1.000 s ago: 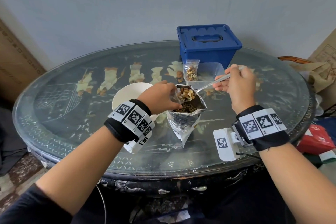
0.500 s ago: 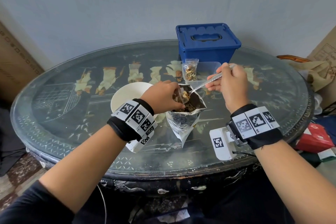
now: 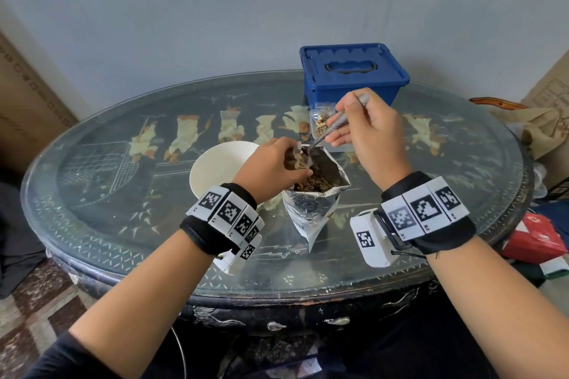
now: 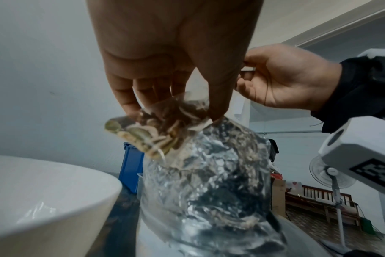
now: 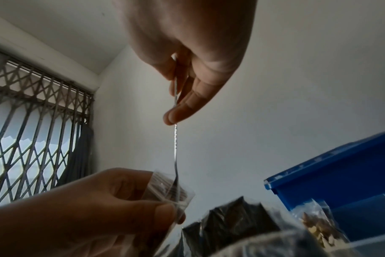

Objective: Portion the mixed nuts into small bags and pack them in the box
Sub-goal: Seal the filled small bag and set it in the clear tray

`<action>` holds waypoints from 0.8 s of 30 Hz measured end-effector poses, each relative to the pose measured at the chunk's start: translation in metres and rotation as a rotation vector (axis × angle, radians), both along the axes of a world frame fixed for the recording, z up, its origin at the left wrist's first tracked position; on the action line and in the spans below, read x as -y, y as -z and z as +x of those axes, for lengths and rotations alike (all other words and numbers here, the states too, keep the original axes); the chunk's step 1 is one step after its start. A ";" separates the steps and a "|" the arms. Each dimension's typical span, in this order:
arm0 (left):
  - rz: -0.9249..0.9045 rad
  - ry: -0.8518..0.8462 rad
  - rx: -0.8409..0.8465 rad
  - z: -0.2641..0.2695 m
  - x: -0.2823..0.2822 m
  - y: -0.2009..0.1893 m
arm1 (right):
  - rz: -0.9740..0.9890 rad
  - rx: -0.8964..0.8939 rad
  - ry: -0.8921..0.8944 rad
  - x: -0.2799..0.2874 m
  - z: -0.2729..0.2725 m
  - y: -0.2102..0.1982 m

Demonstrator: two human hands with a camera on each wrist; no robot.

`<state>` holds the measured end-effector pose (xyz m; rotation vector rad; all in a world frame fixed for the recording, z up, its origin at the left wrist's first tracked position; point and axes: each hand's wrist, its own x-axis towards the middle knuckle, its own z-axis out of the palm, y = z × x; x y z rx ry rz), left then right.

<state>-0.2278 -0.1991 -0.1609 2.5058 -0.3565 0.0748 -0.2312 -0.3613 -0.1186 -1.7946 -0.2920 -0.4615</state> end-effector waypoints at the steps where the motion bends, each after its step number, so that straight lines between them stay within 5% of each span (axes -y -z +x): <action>1: -0.037 -0.025 0.024 -0.002 -0.001 0.002 | -0.022 0.028 -0.028 -0.001 0.000 -0.002; 6: -0.247 -0.122 0.095 -0.013 -0.006 0.011 | -0.053 0.121 -0.127 -0.004 -0.002 -0.016; 15: -0.344 -0.197 0.107 -0.026 -0.014 0.027 | -0.007 0.205 -0.057 0.007 -0.005 -0.025; 19: -0.371 -0.209 0.075 -0.033 -0.015 0.032 | 0.044 0.180 0.074 0.015 -0.005 -0.010; 24: -0.394 -0.232 0.040 -0.035 -0.012 0.036 | -0.188 0.220 0.110 0.013 -0.003 0.028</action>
